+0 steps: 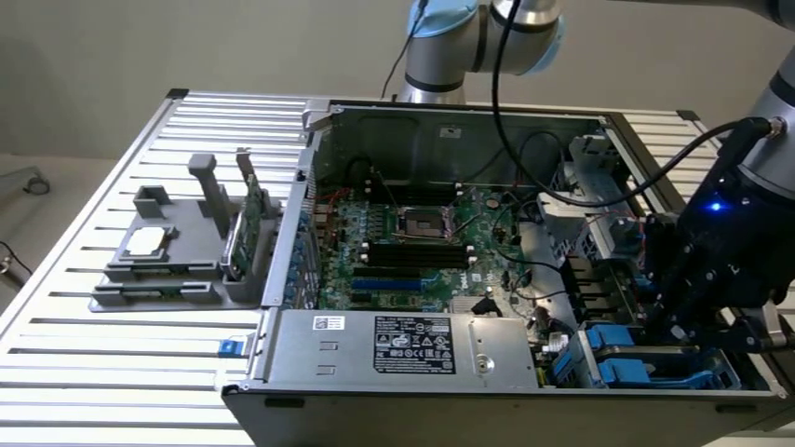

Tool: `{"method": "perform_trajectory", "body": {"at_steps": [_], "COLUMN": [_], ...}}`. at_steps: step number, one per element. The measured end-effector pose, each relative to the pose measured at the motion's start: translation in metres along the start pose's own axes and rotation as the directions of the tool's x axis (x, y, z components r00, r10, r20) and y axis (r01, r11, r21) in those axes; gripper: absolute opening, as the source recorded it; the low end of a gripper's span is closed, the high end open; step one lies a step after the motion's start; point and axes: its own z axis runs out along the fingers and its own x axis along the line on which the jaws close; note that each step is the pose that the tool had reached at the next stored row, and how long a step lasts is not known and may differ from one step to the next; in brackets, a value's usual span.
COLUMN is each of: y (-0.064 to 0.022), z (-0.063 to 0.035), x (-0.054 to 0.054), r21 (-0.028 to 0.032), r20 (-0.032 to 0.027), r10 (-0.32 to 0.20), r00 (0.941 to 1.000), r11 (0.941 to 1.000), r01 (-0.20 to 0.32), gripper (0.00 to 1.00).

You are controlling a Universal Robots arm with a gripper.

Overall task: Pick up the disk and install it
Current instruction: 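Insert the first disk wire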

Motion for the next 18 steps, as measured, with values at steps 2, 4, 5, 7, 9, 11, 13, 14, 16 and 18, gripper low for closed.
{"method": "perform_trajectory", "body": {"at_steps": [2,4,5,7,9,11,13,14,16,18], "y": [0.0001,0.0002,0.0002,0.0003,0.0004,0.0006,0.0009,0.0015,0.0042,0.0079], "z": [-0.0002,-0.0010,-0.0016,-0.0032,-0.0054,-0.0106,-0.0131,-0.0137,-0.0143,-0.0142], "x": [0.000,0.000,0.000,0.000,0.000,-0.001,-0.001,-0.001,-0.002,-0.003], "r21": [0.0094,0.0165,0.0191,0.0240,0.0289,0.0339,0.0365,0.0383,0.0432,0.0479], "r20": [-0.0011,-0.0020,-0.0022,-0.0023,-0.0027,-0.0031,-0.0037,-0.0048,-0.0076,-0.0115], "r10": [0.001,0.002,0.002,0.003,0.005,0.007,0.008,0.007,0.007,0.007], "r00": [1.0000,1.0000,1.0000,1.0000,1.0000,1.0000,1.0000,1.0000,0.9999,0.9999], "r11": [1.0000,0.9999,0.9998,0.9997,0.9996,0.9994,0.9993,0.9992,0.9990,0.9988], "r01": [-0.001,-0.002,-0.002,-0.003,-0.005,-0.007,-0.007,-0.007,-0.007,-0.007], "gripper": [0.20,0.26,0.33,0.33,0.33,0.33,0.33,0.33,0.33,0.33]}}
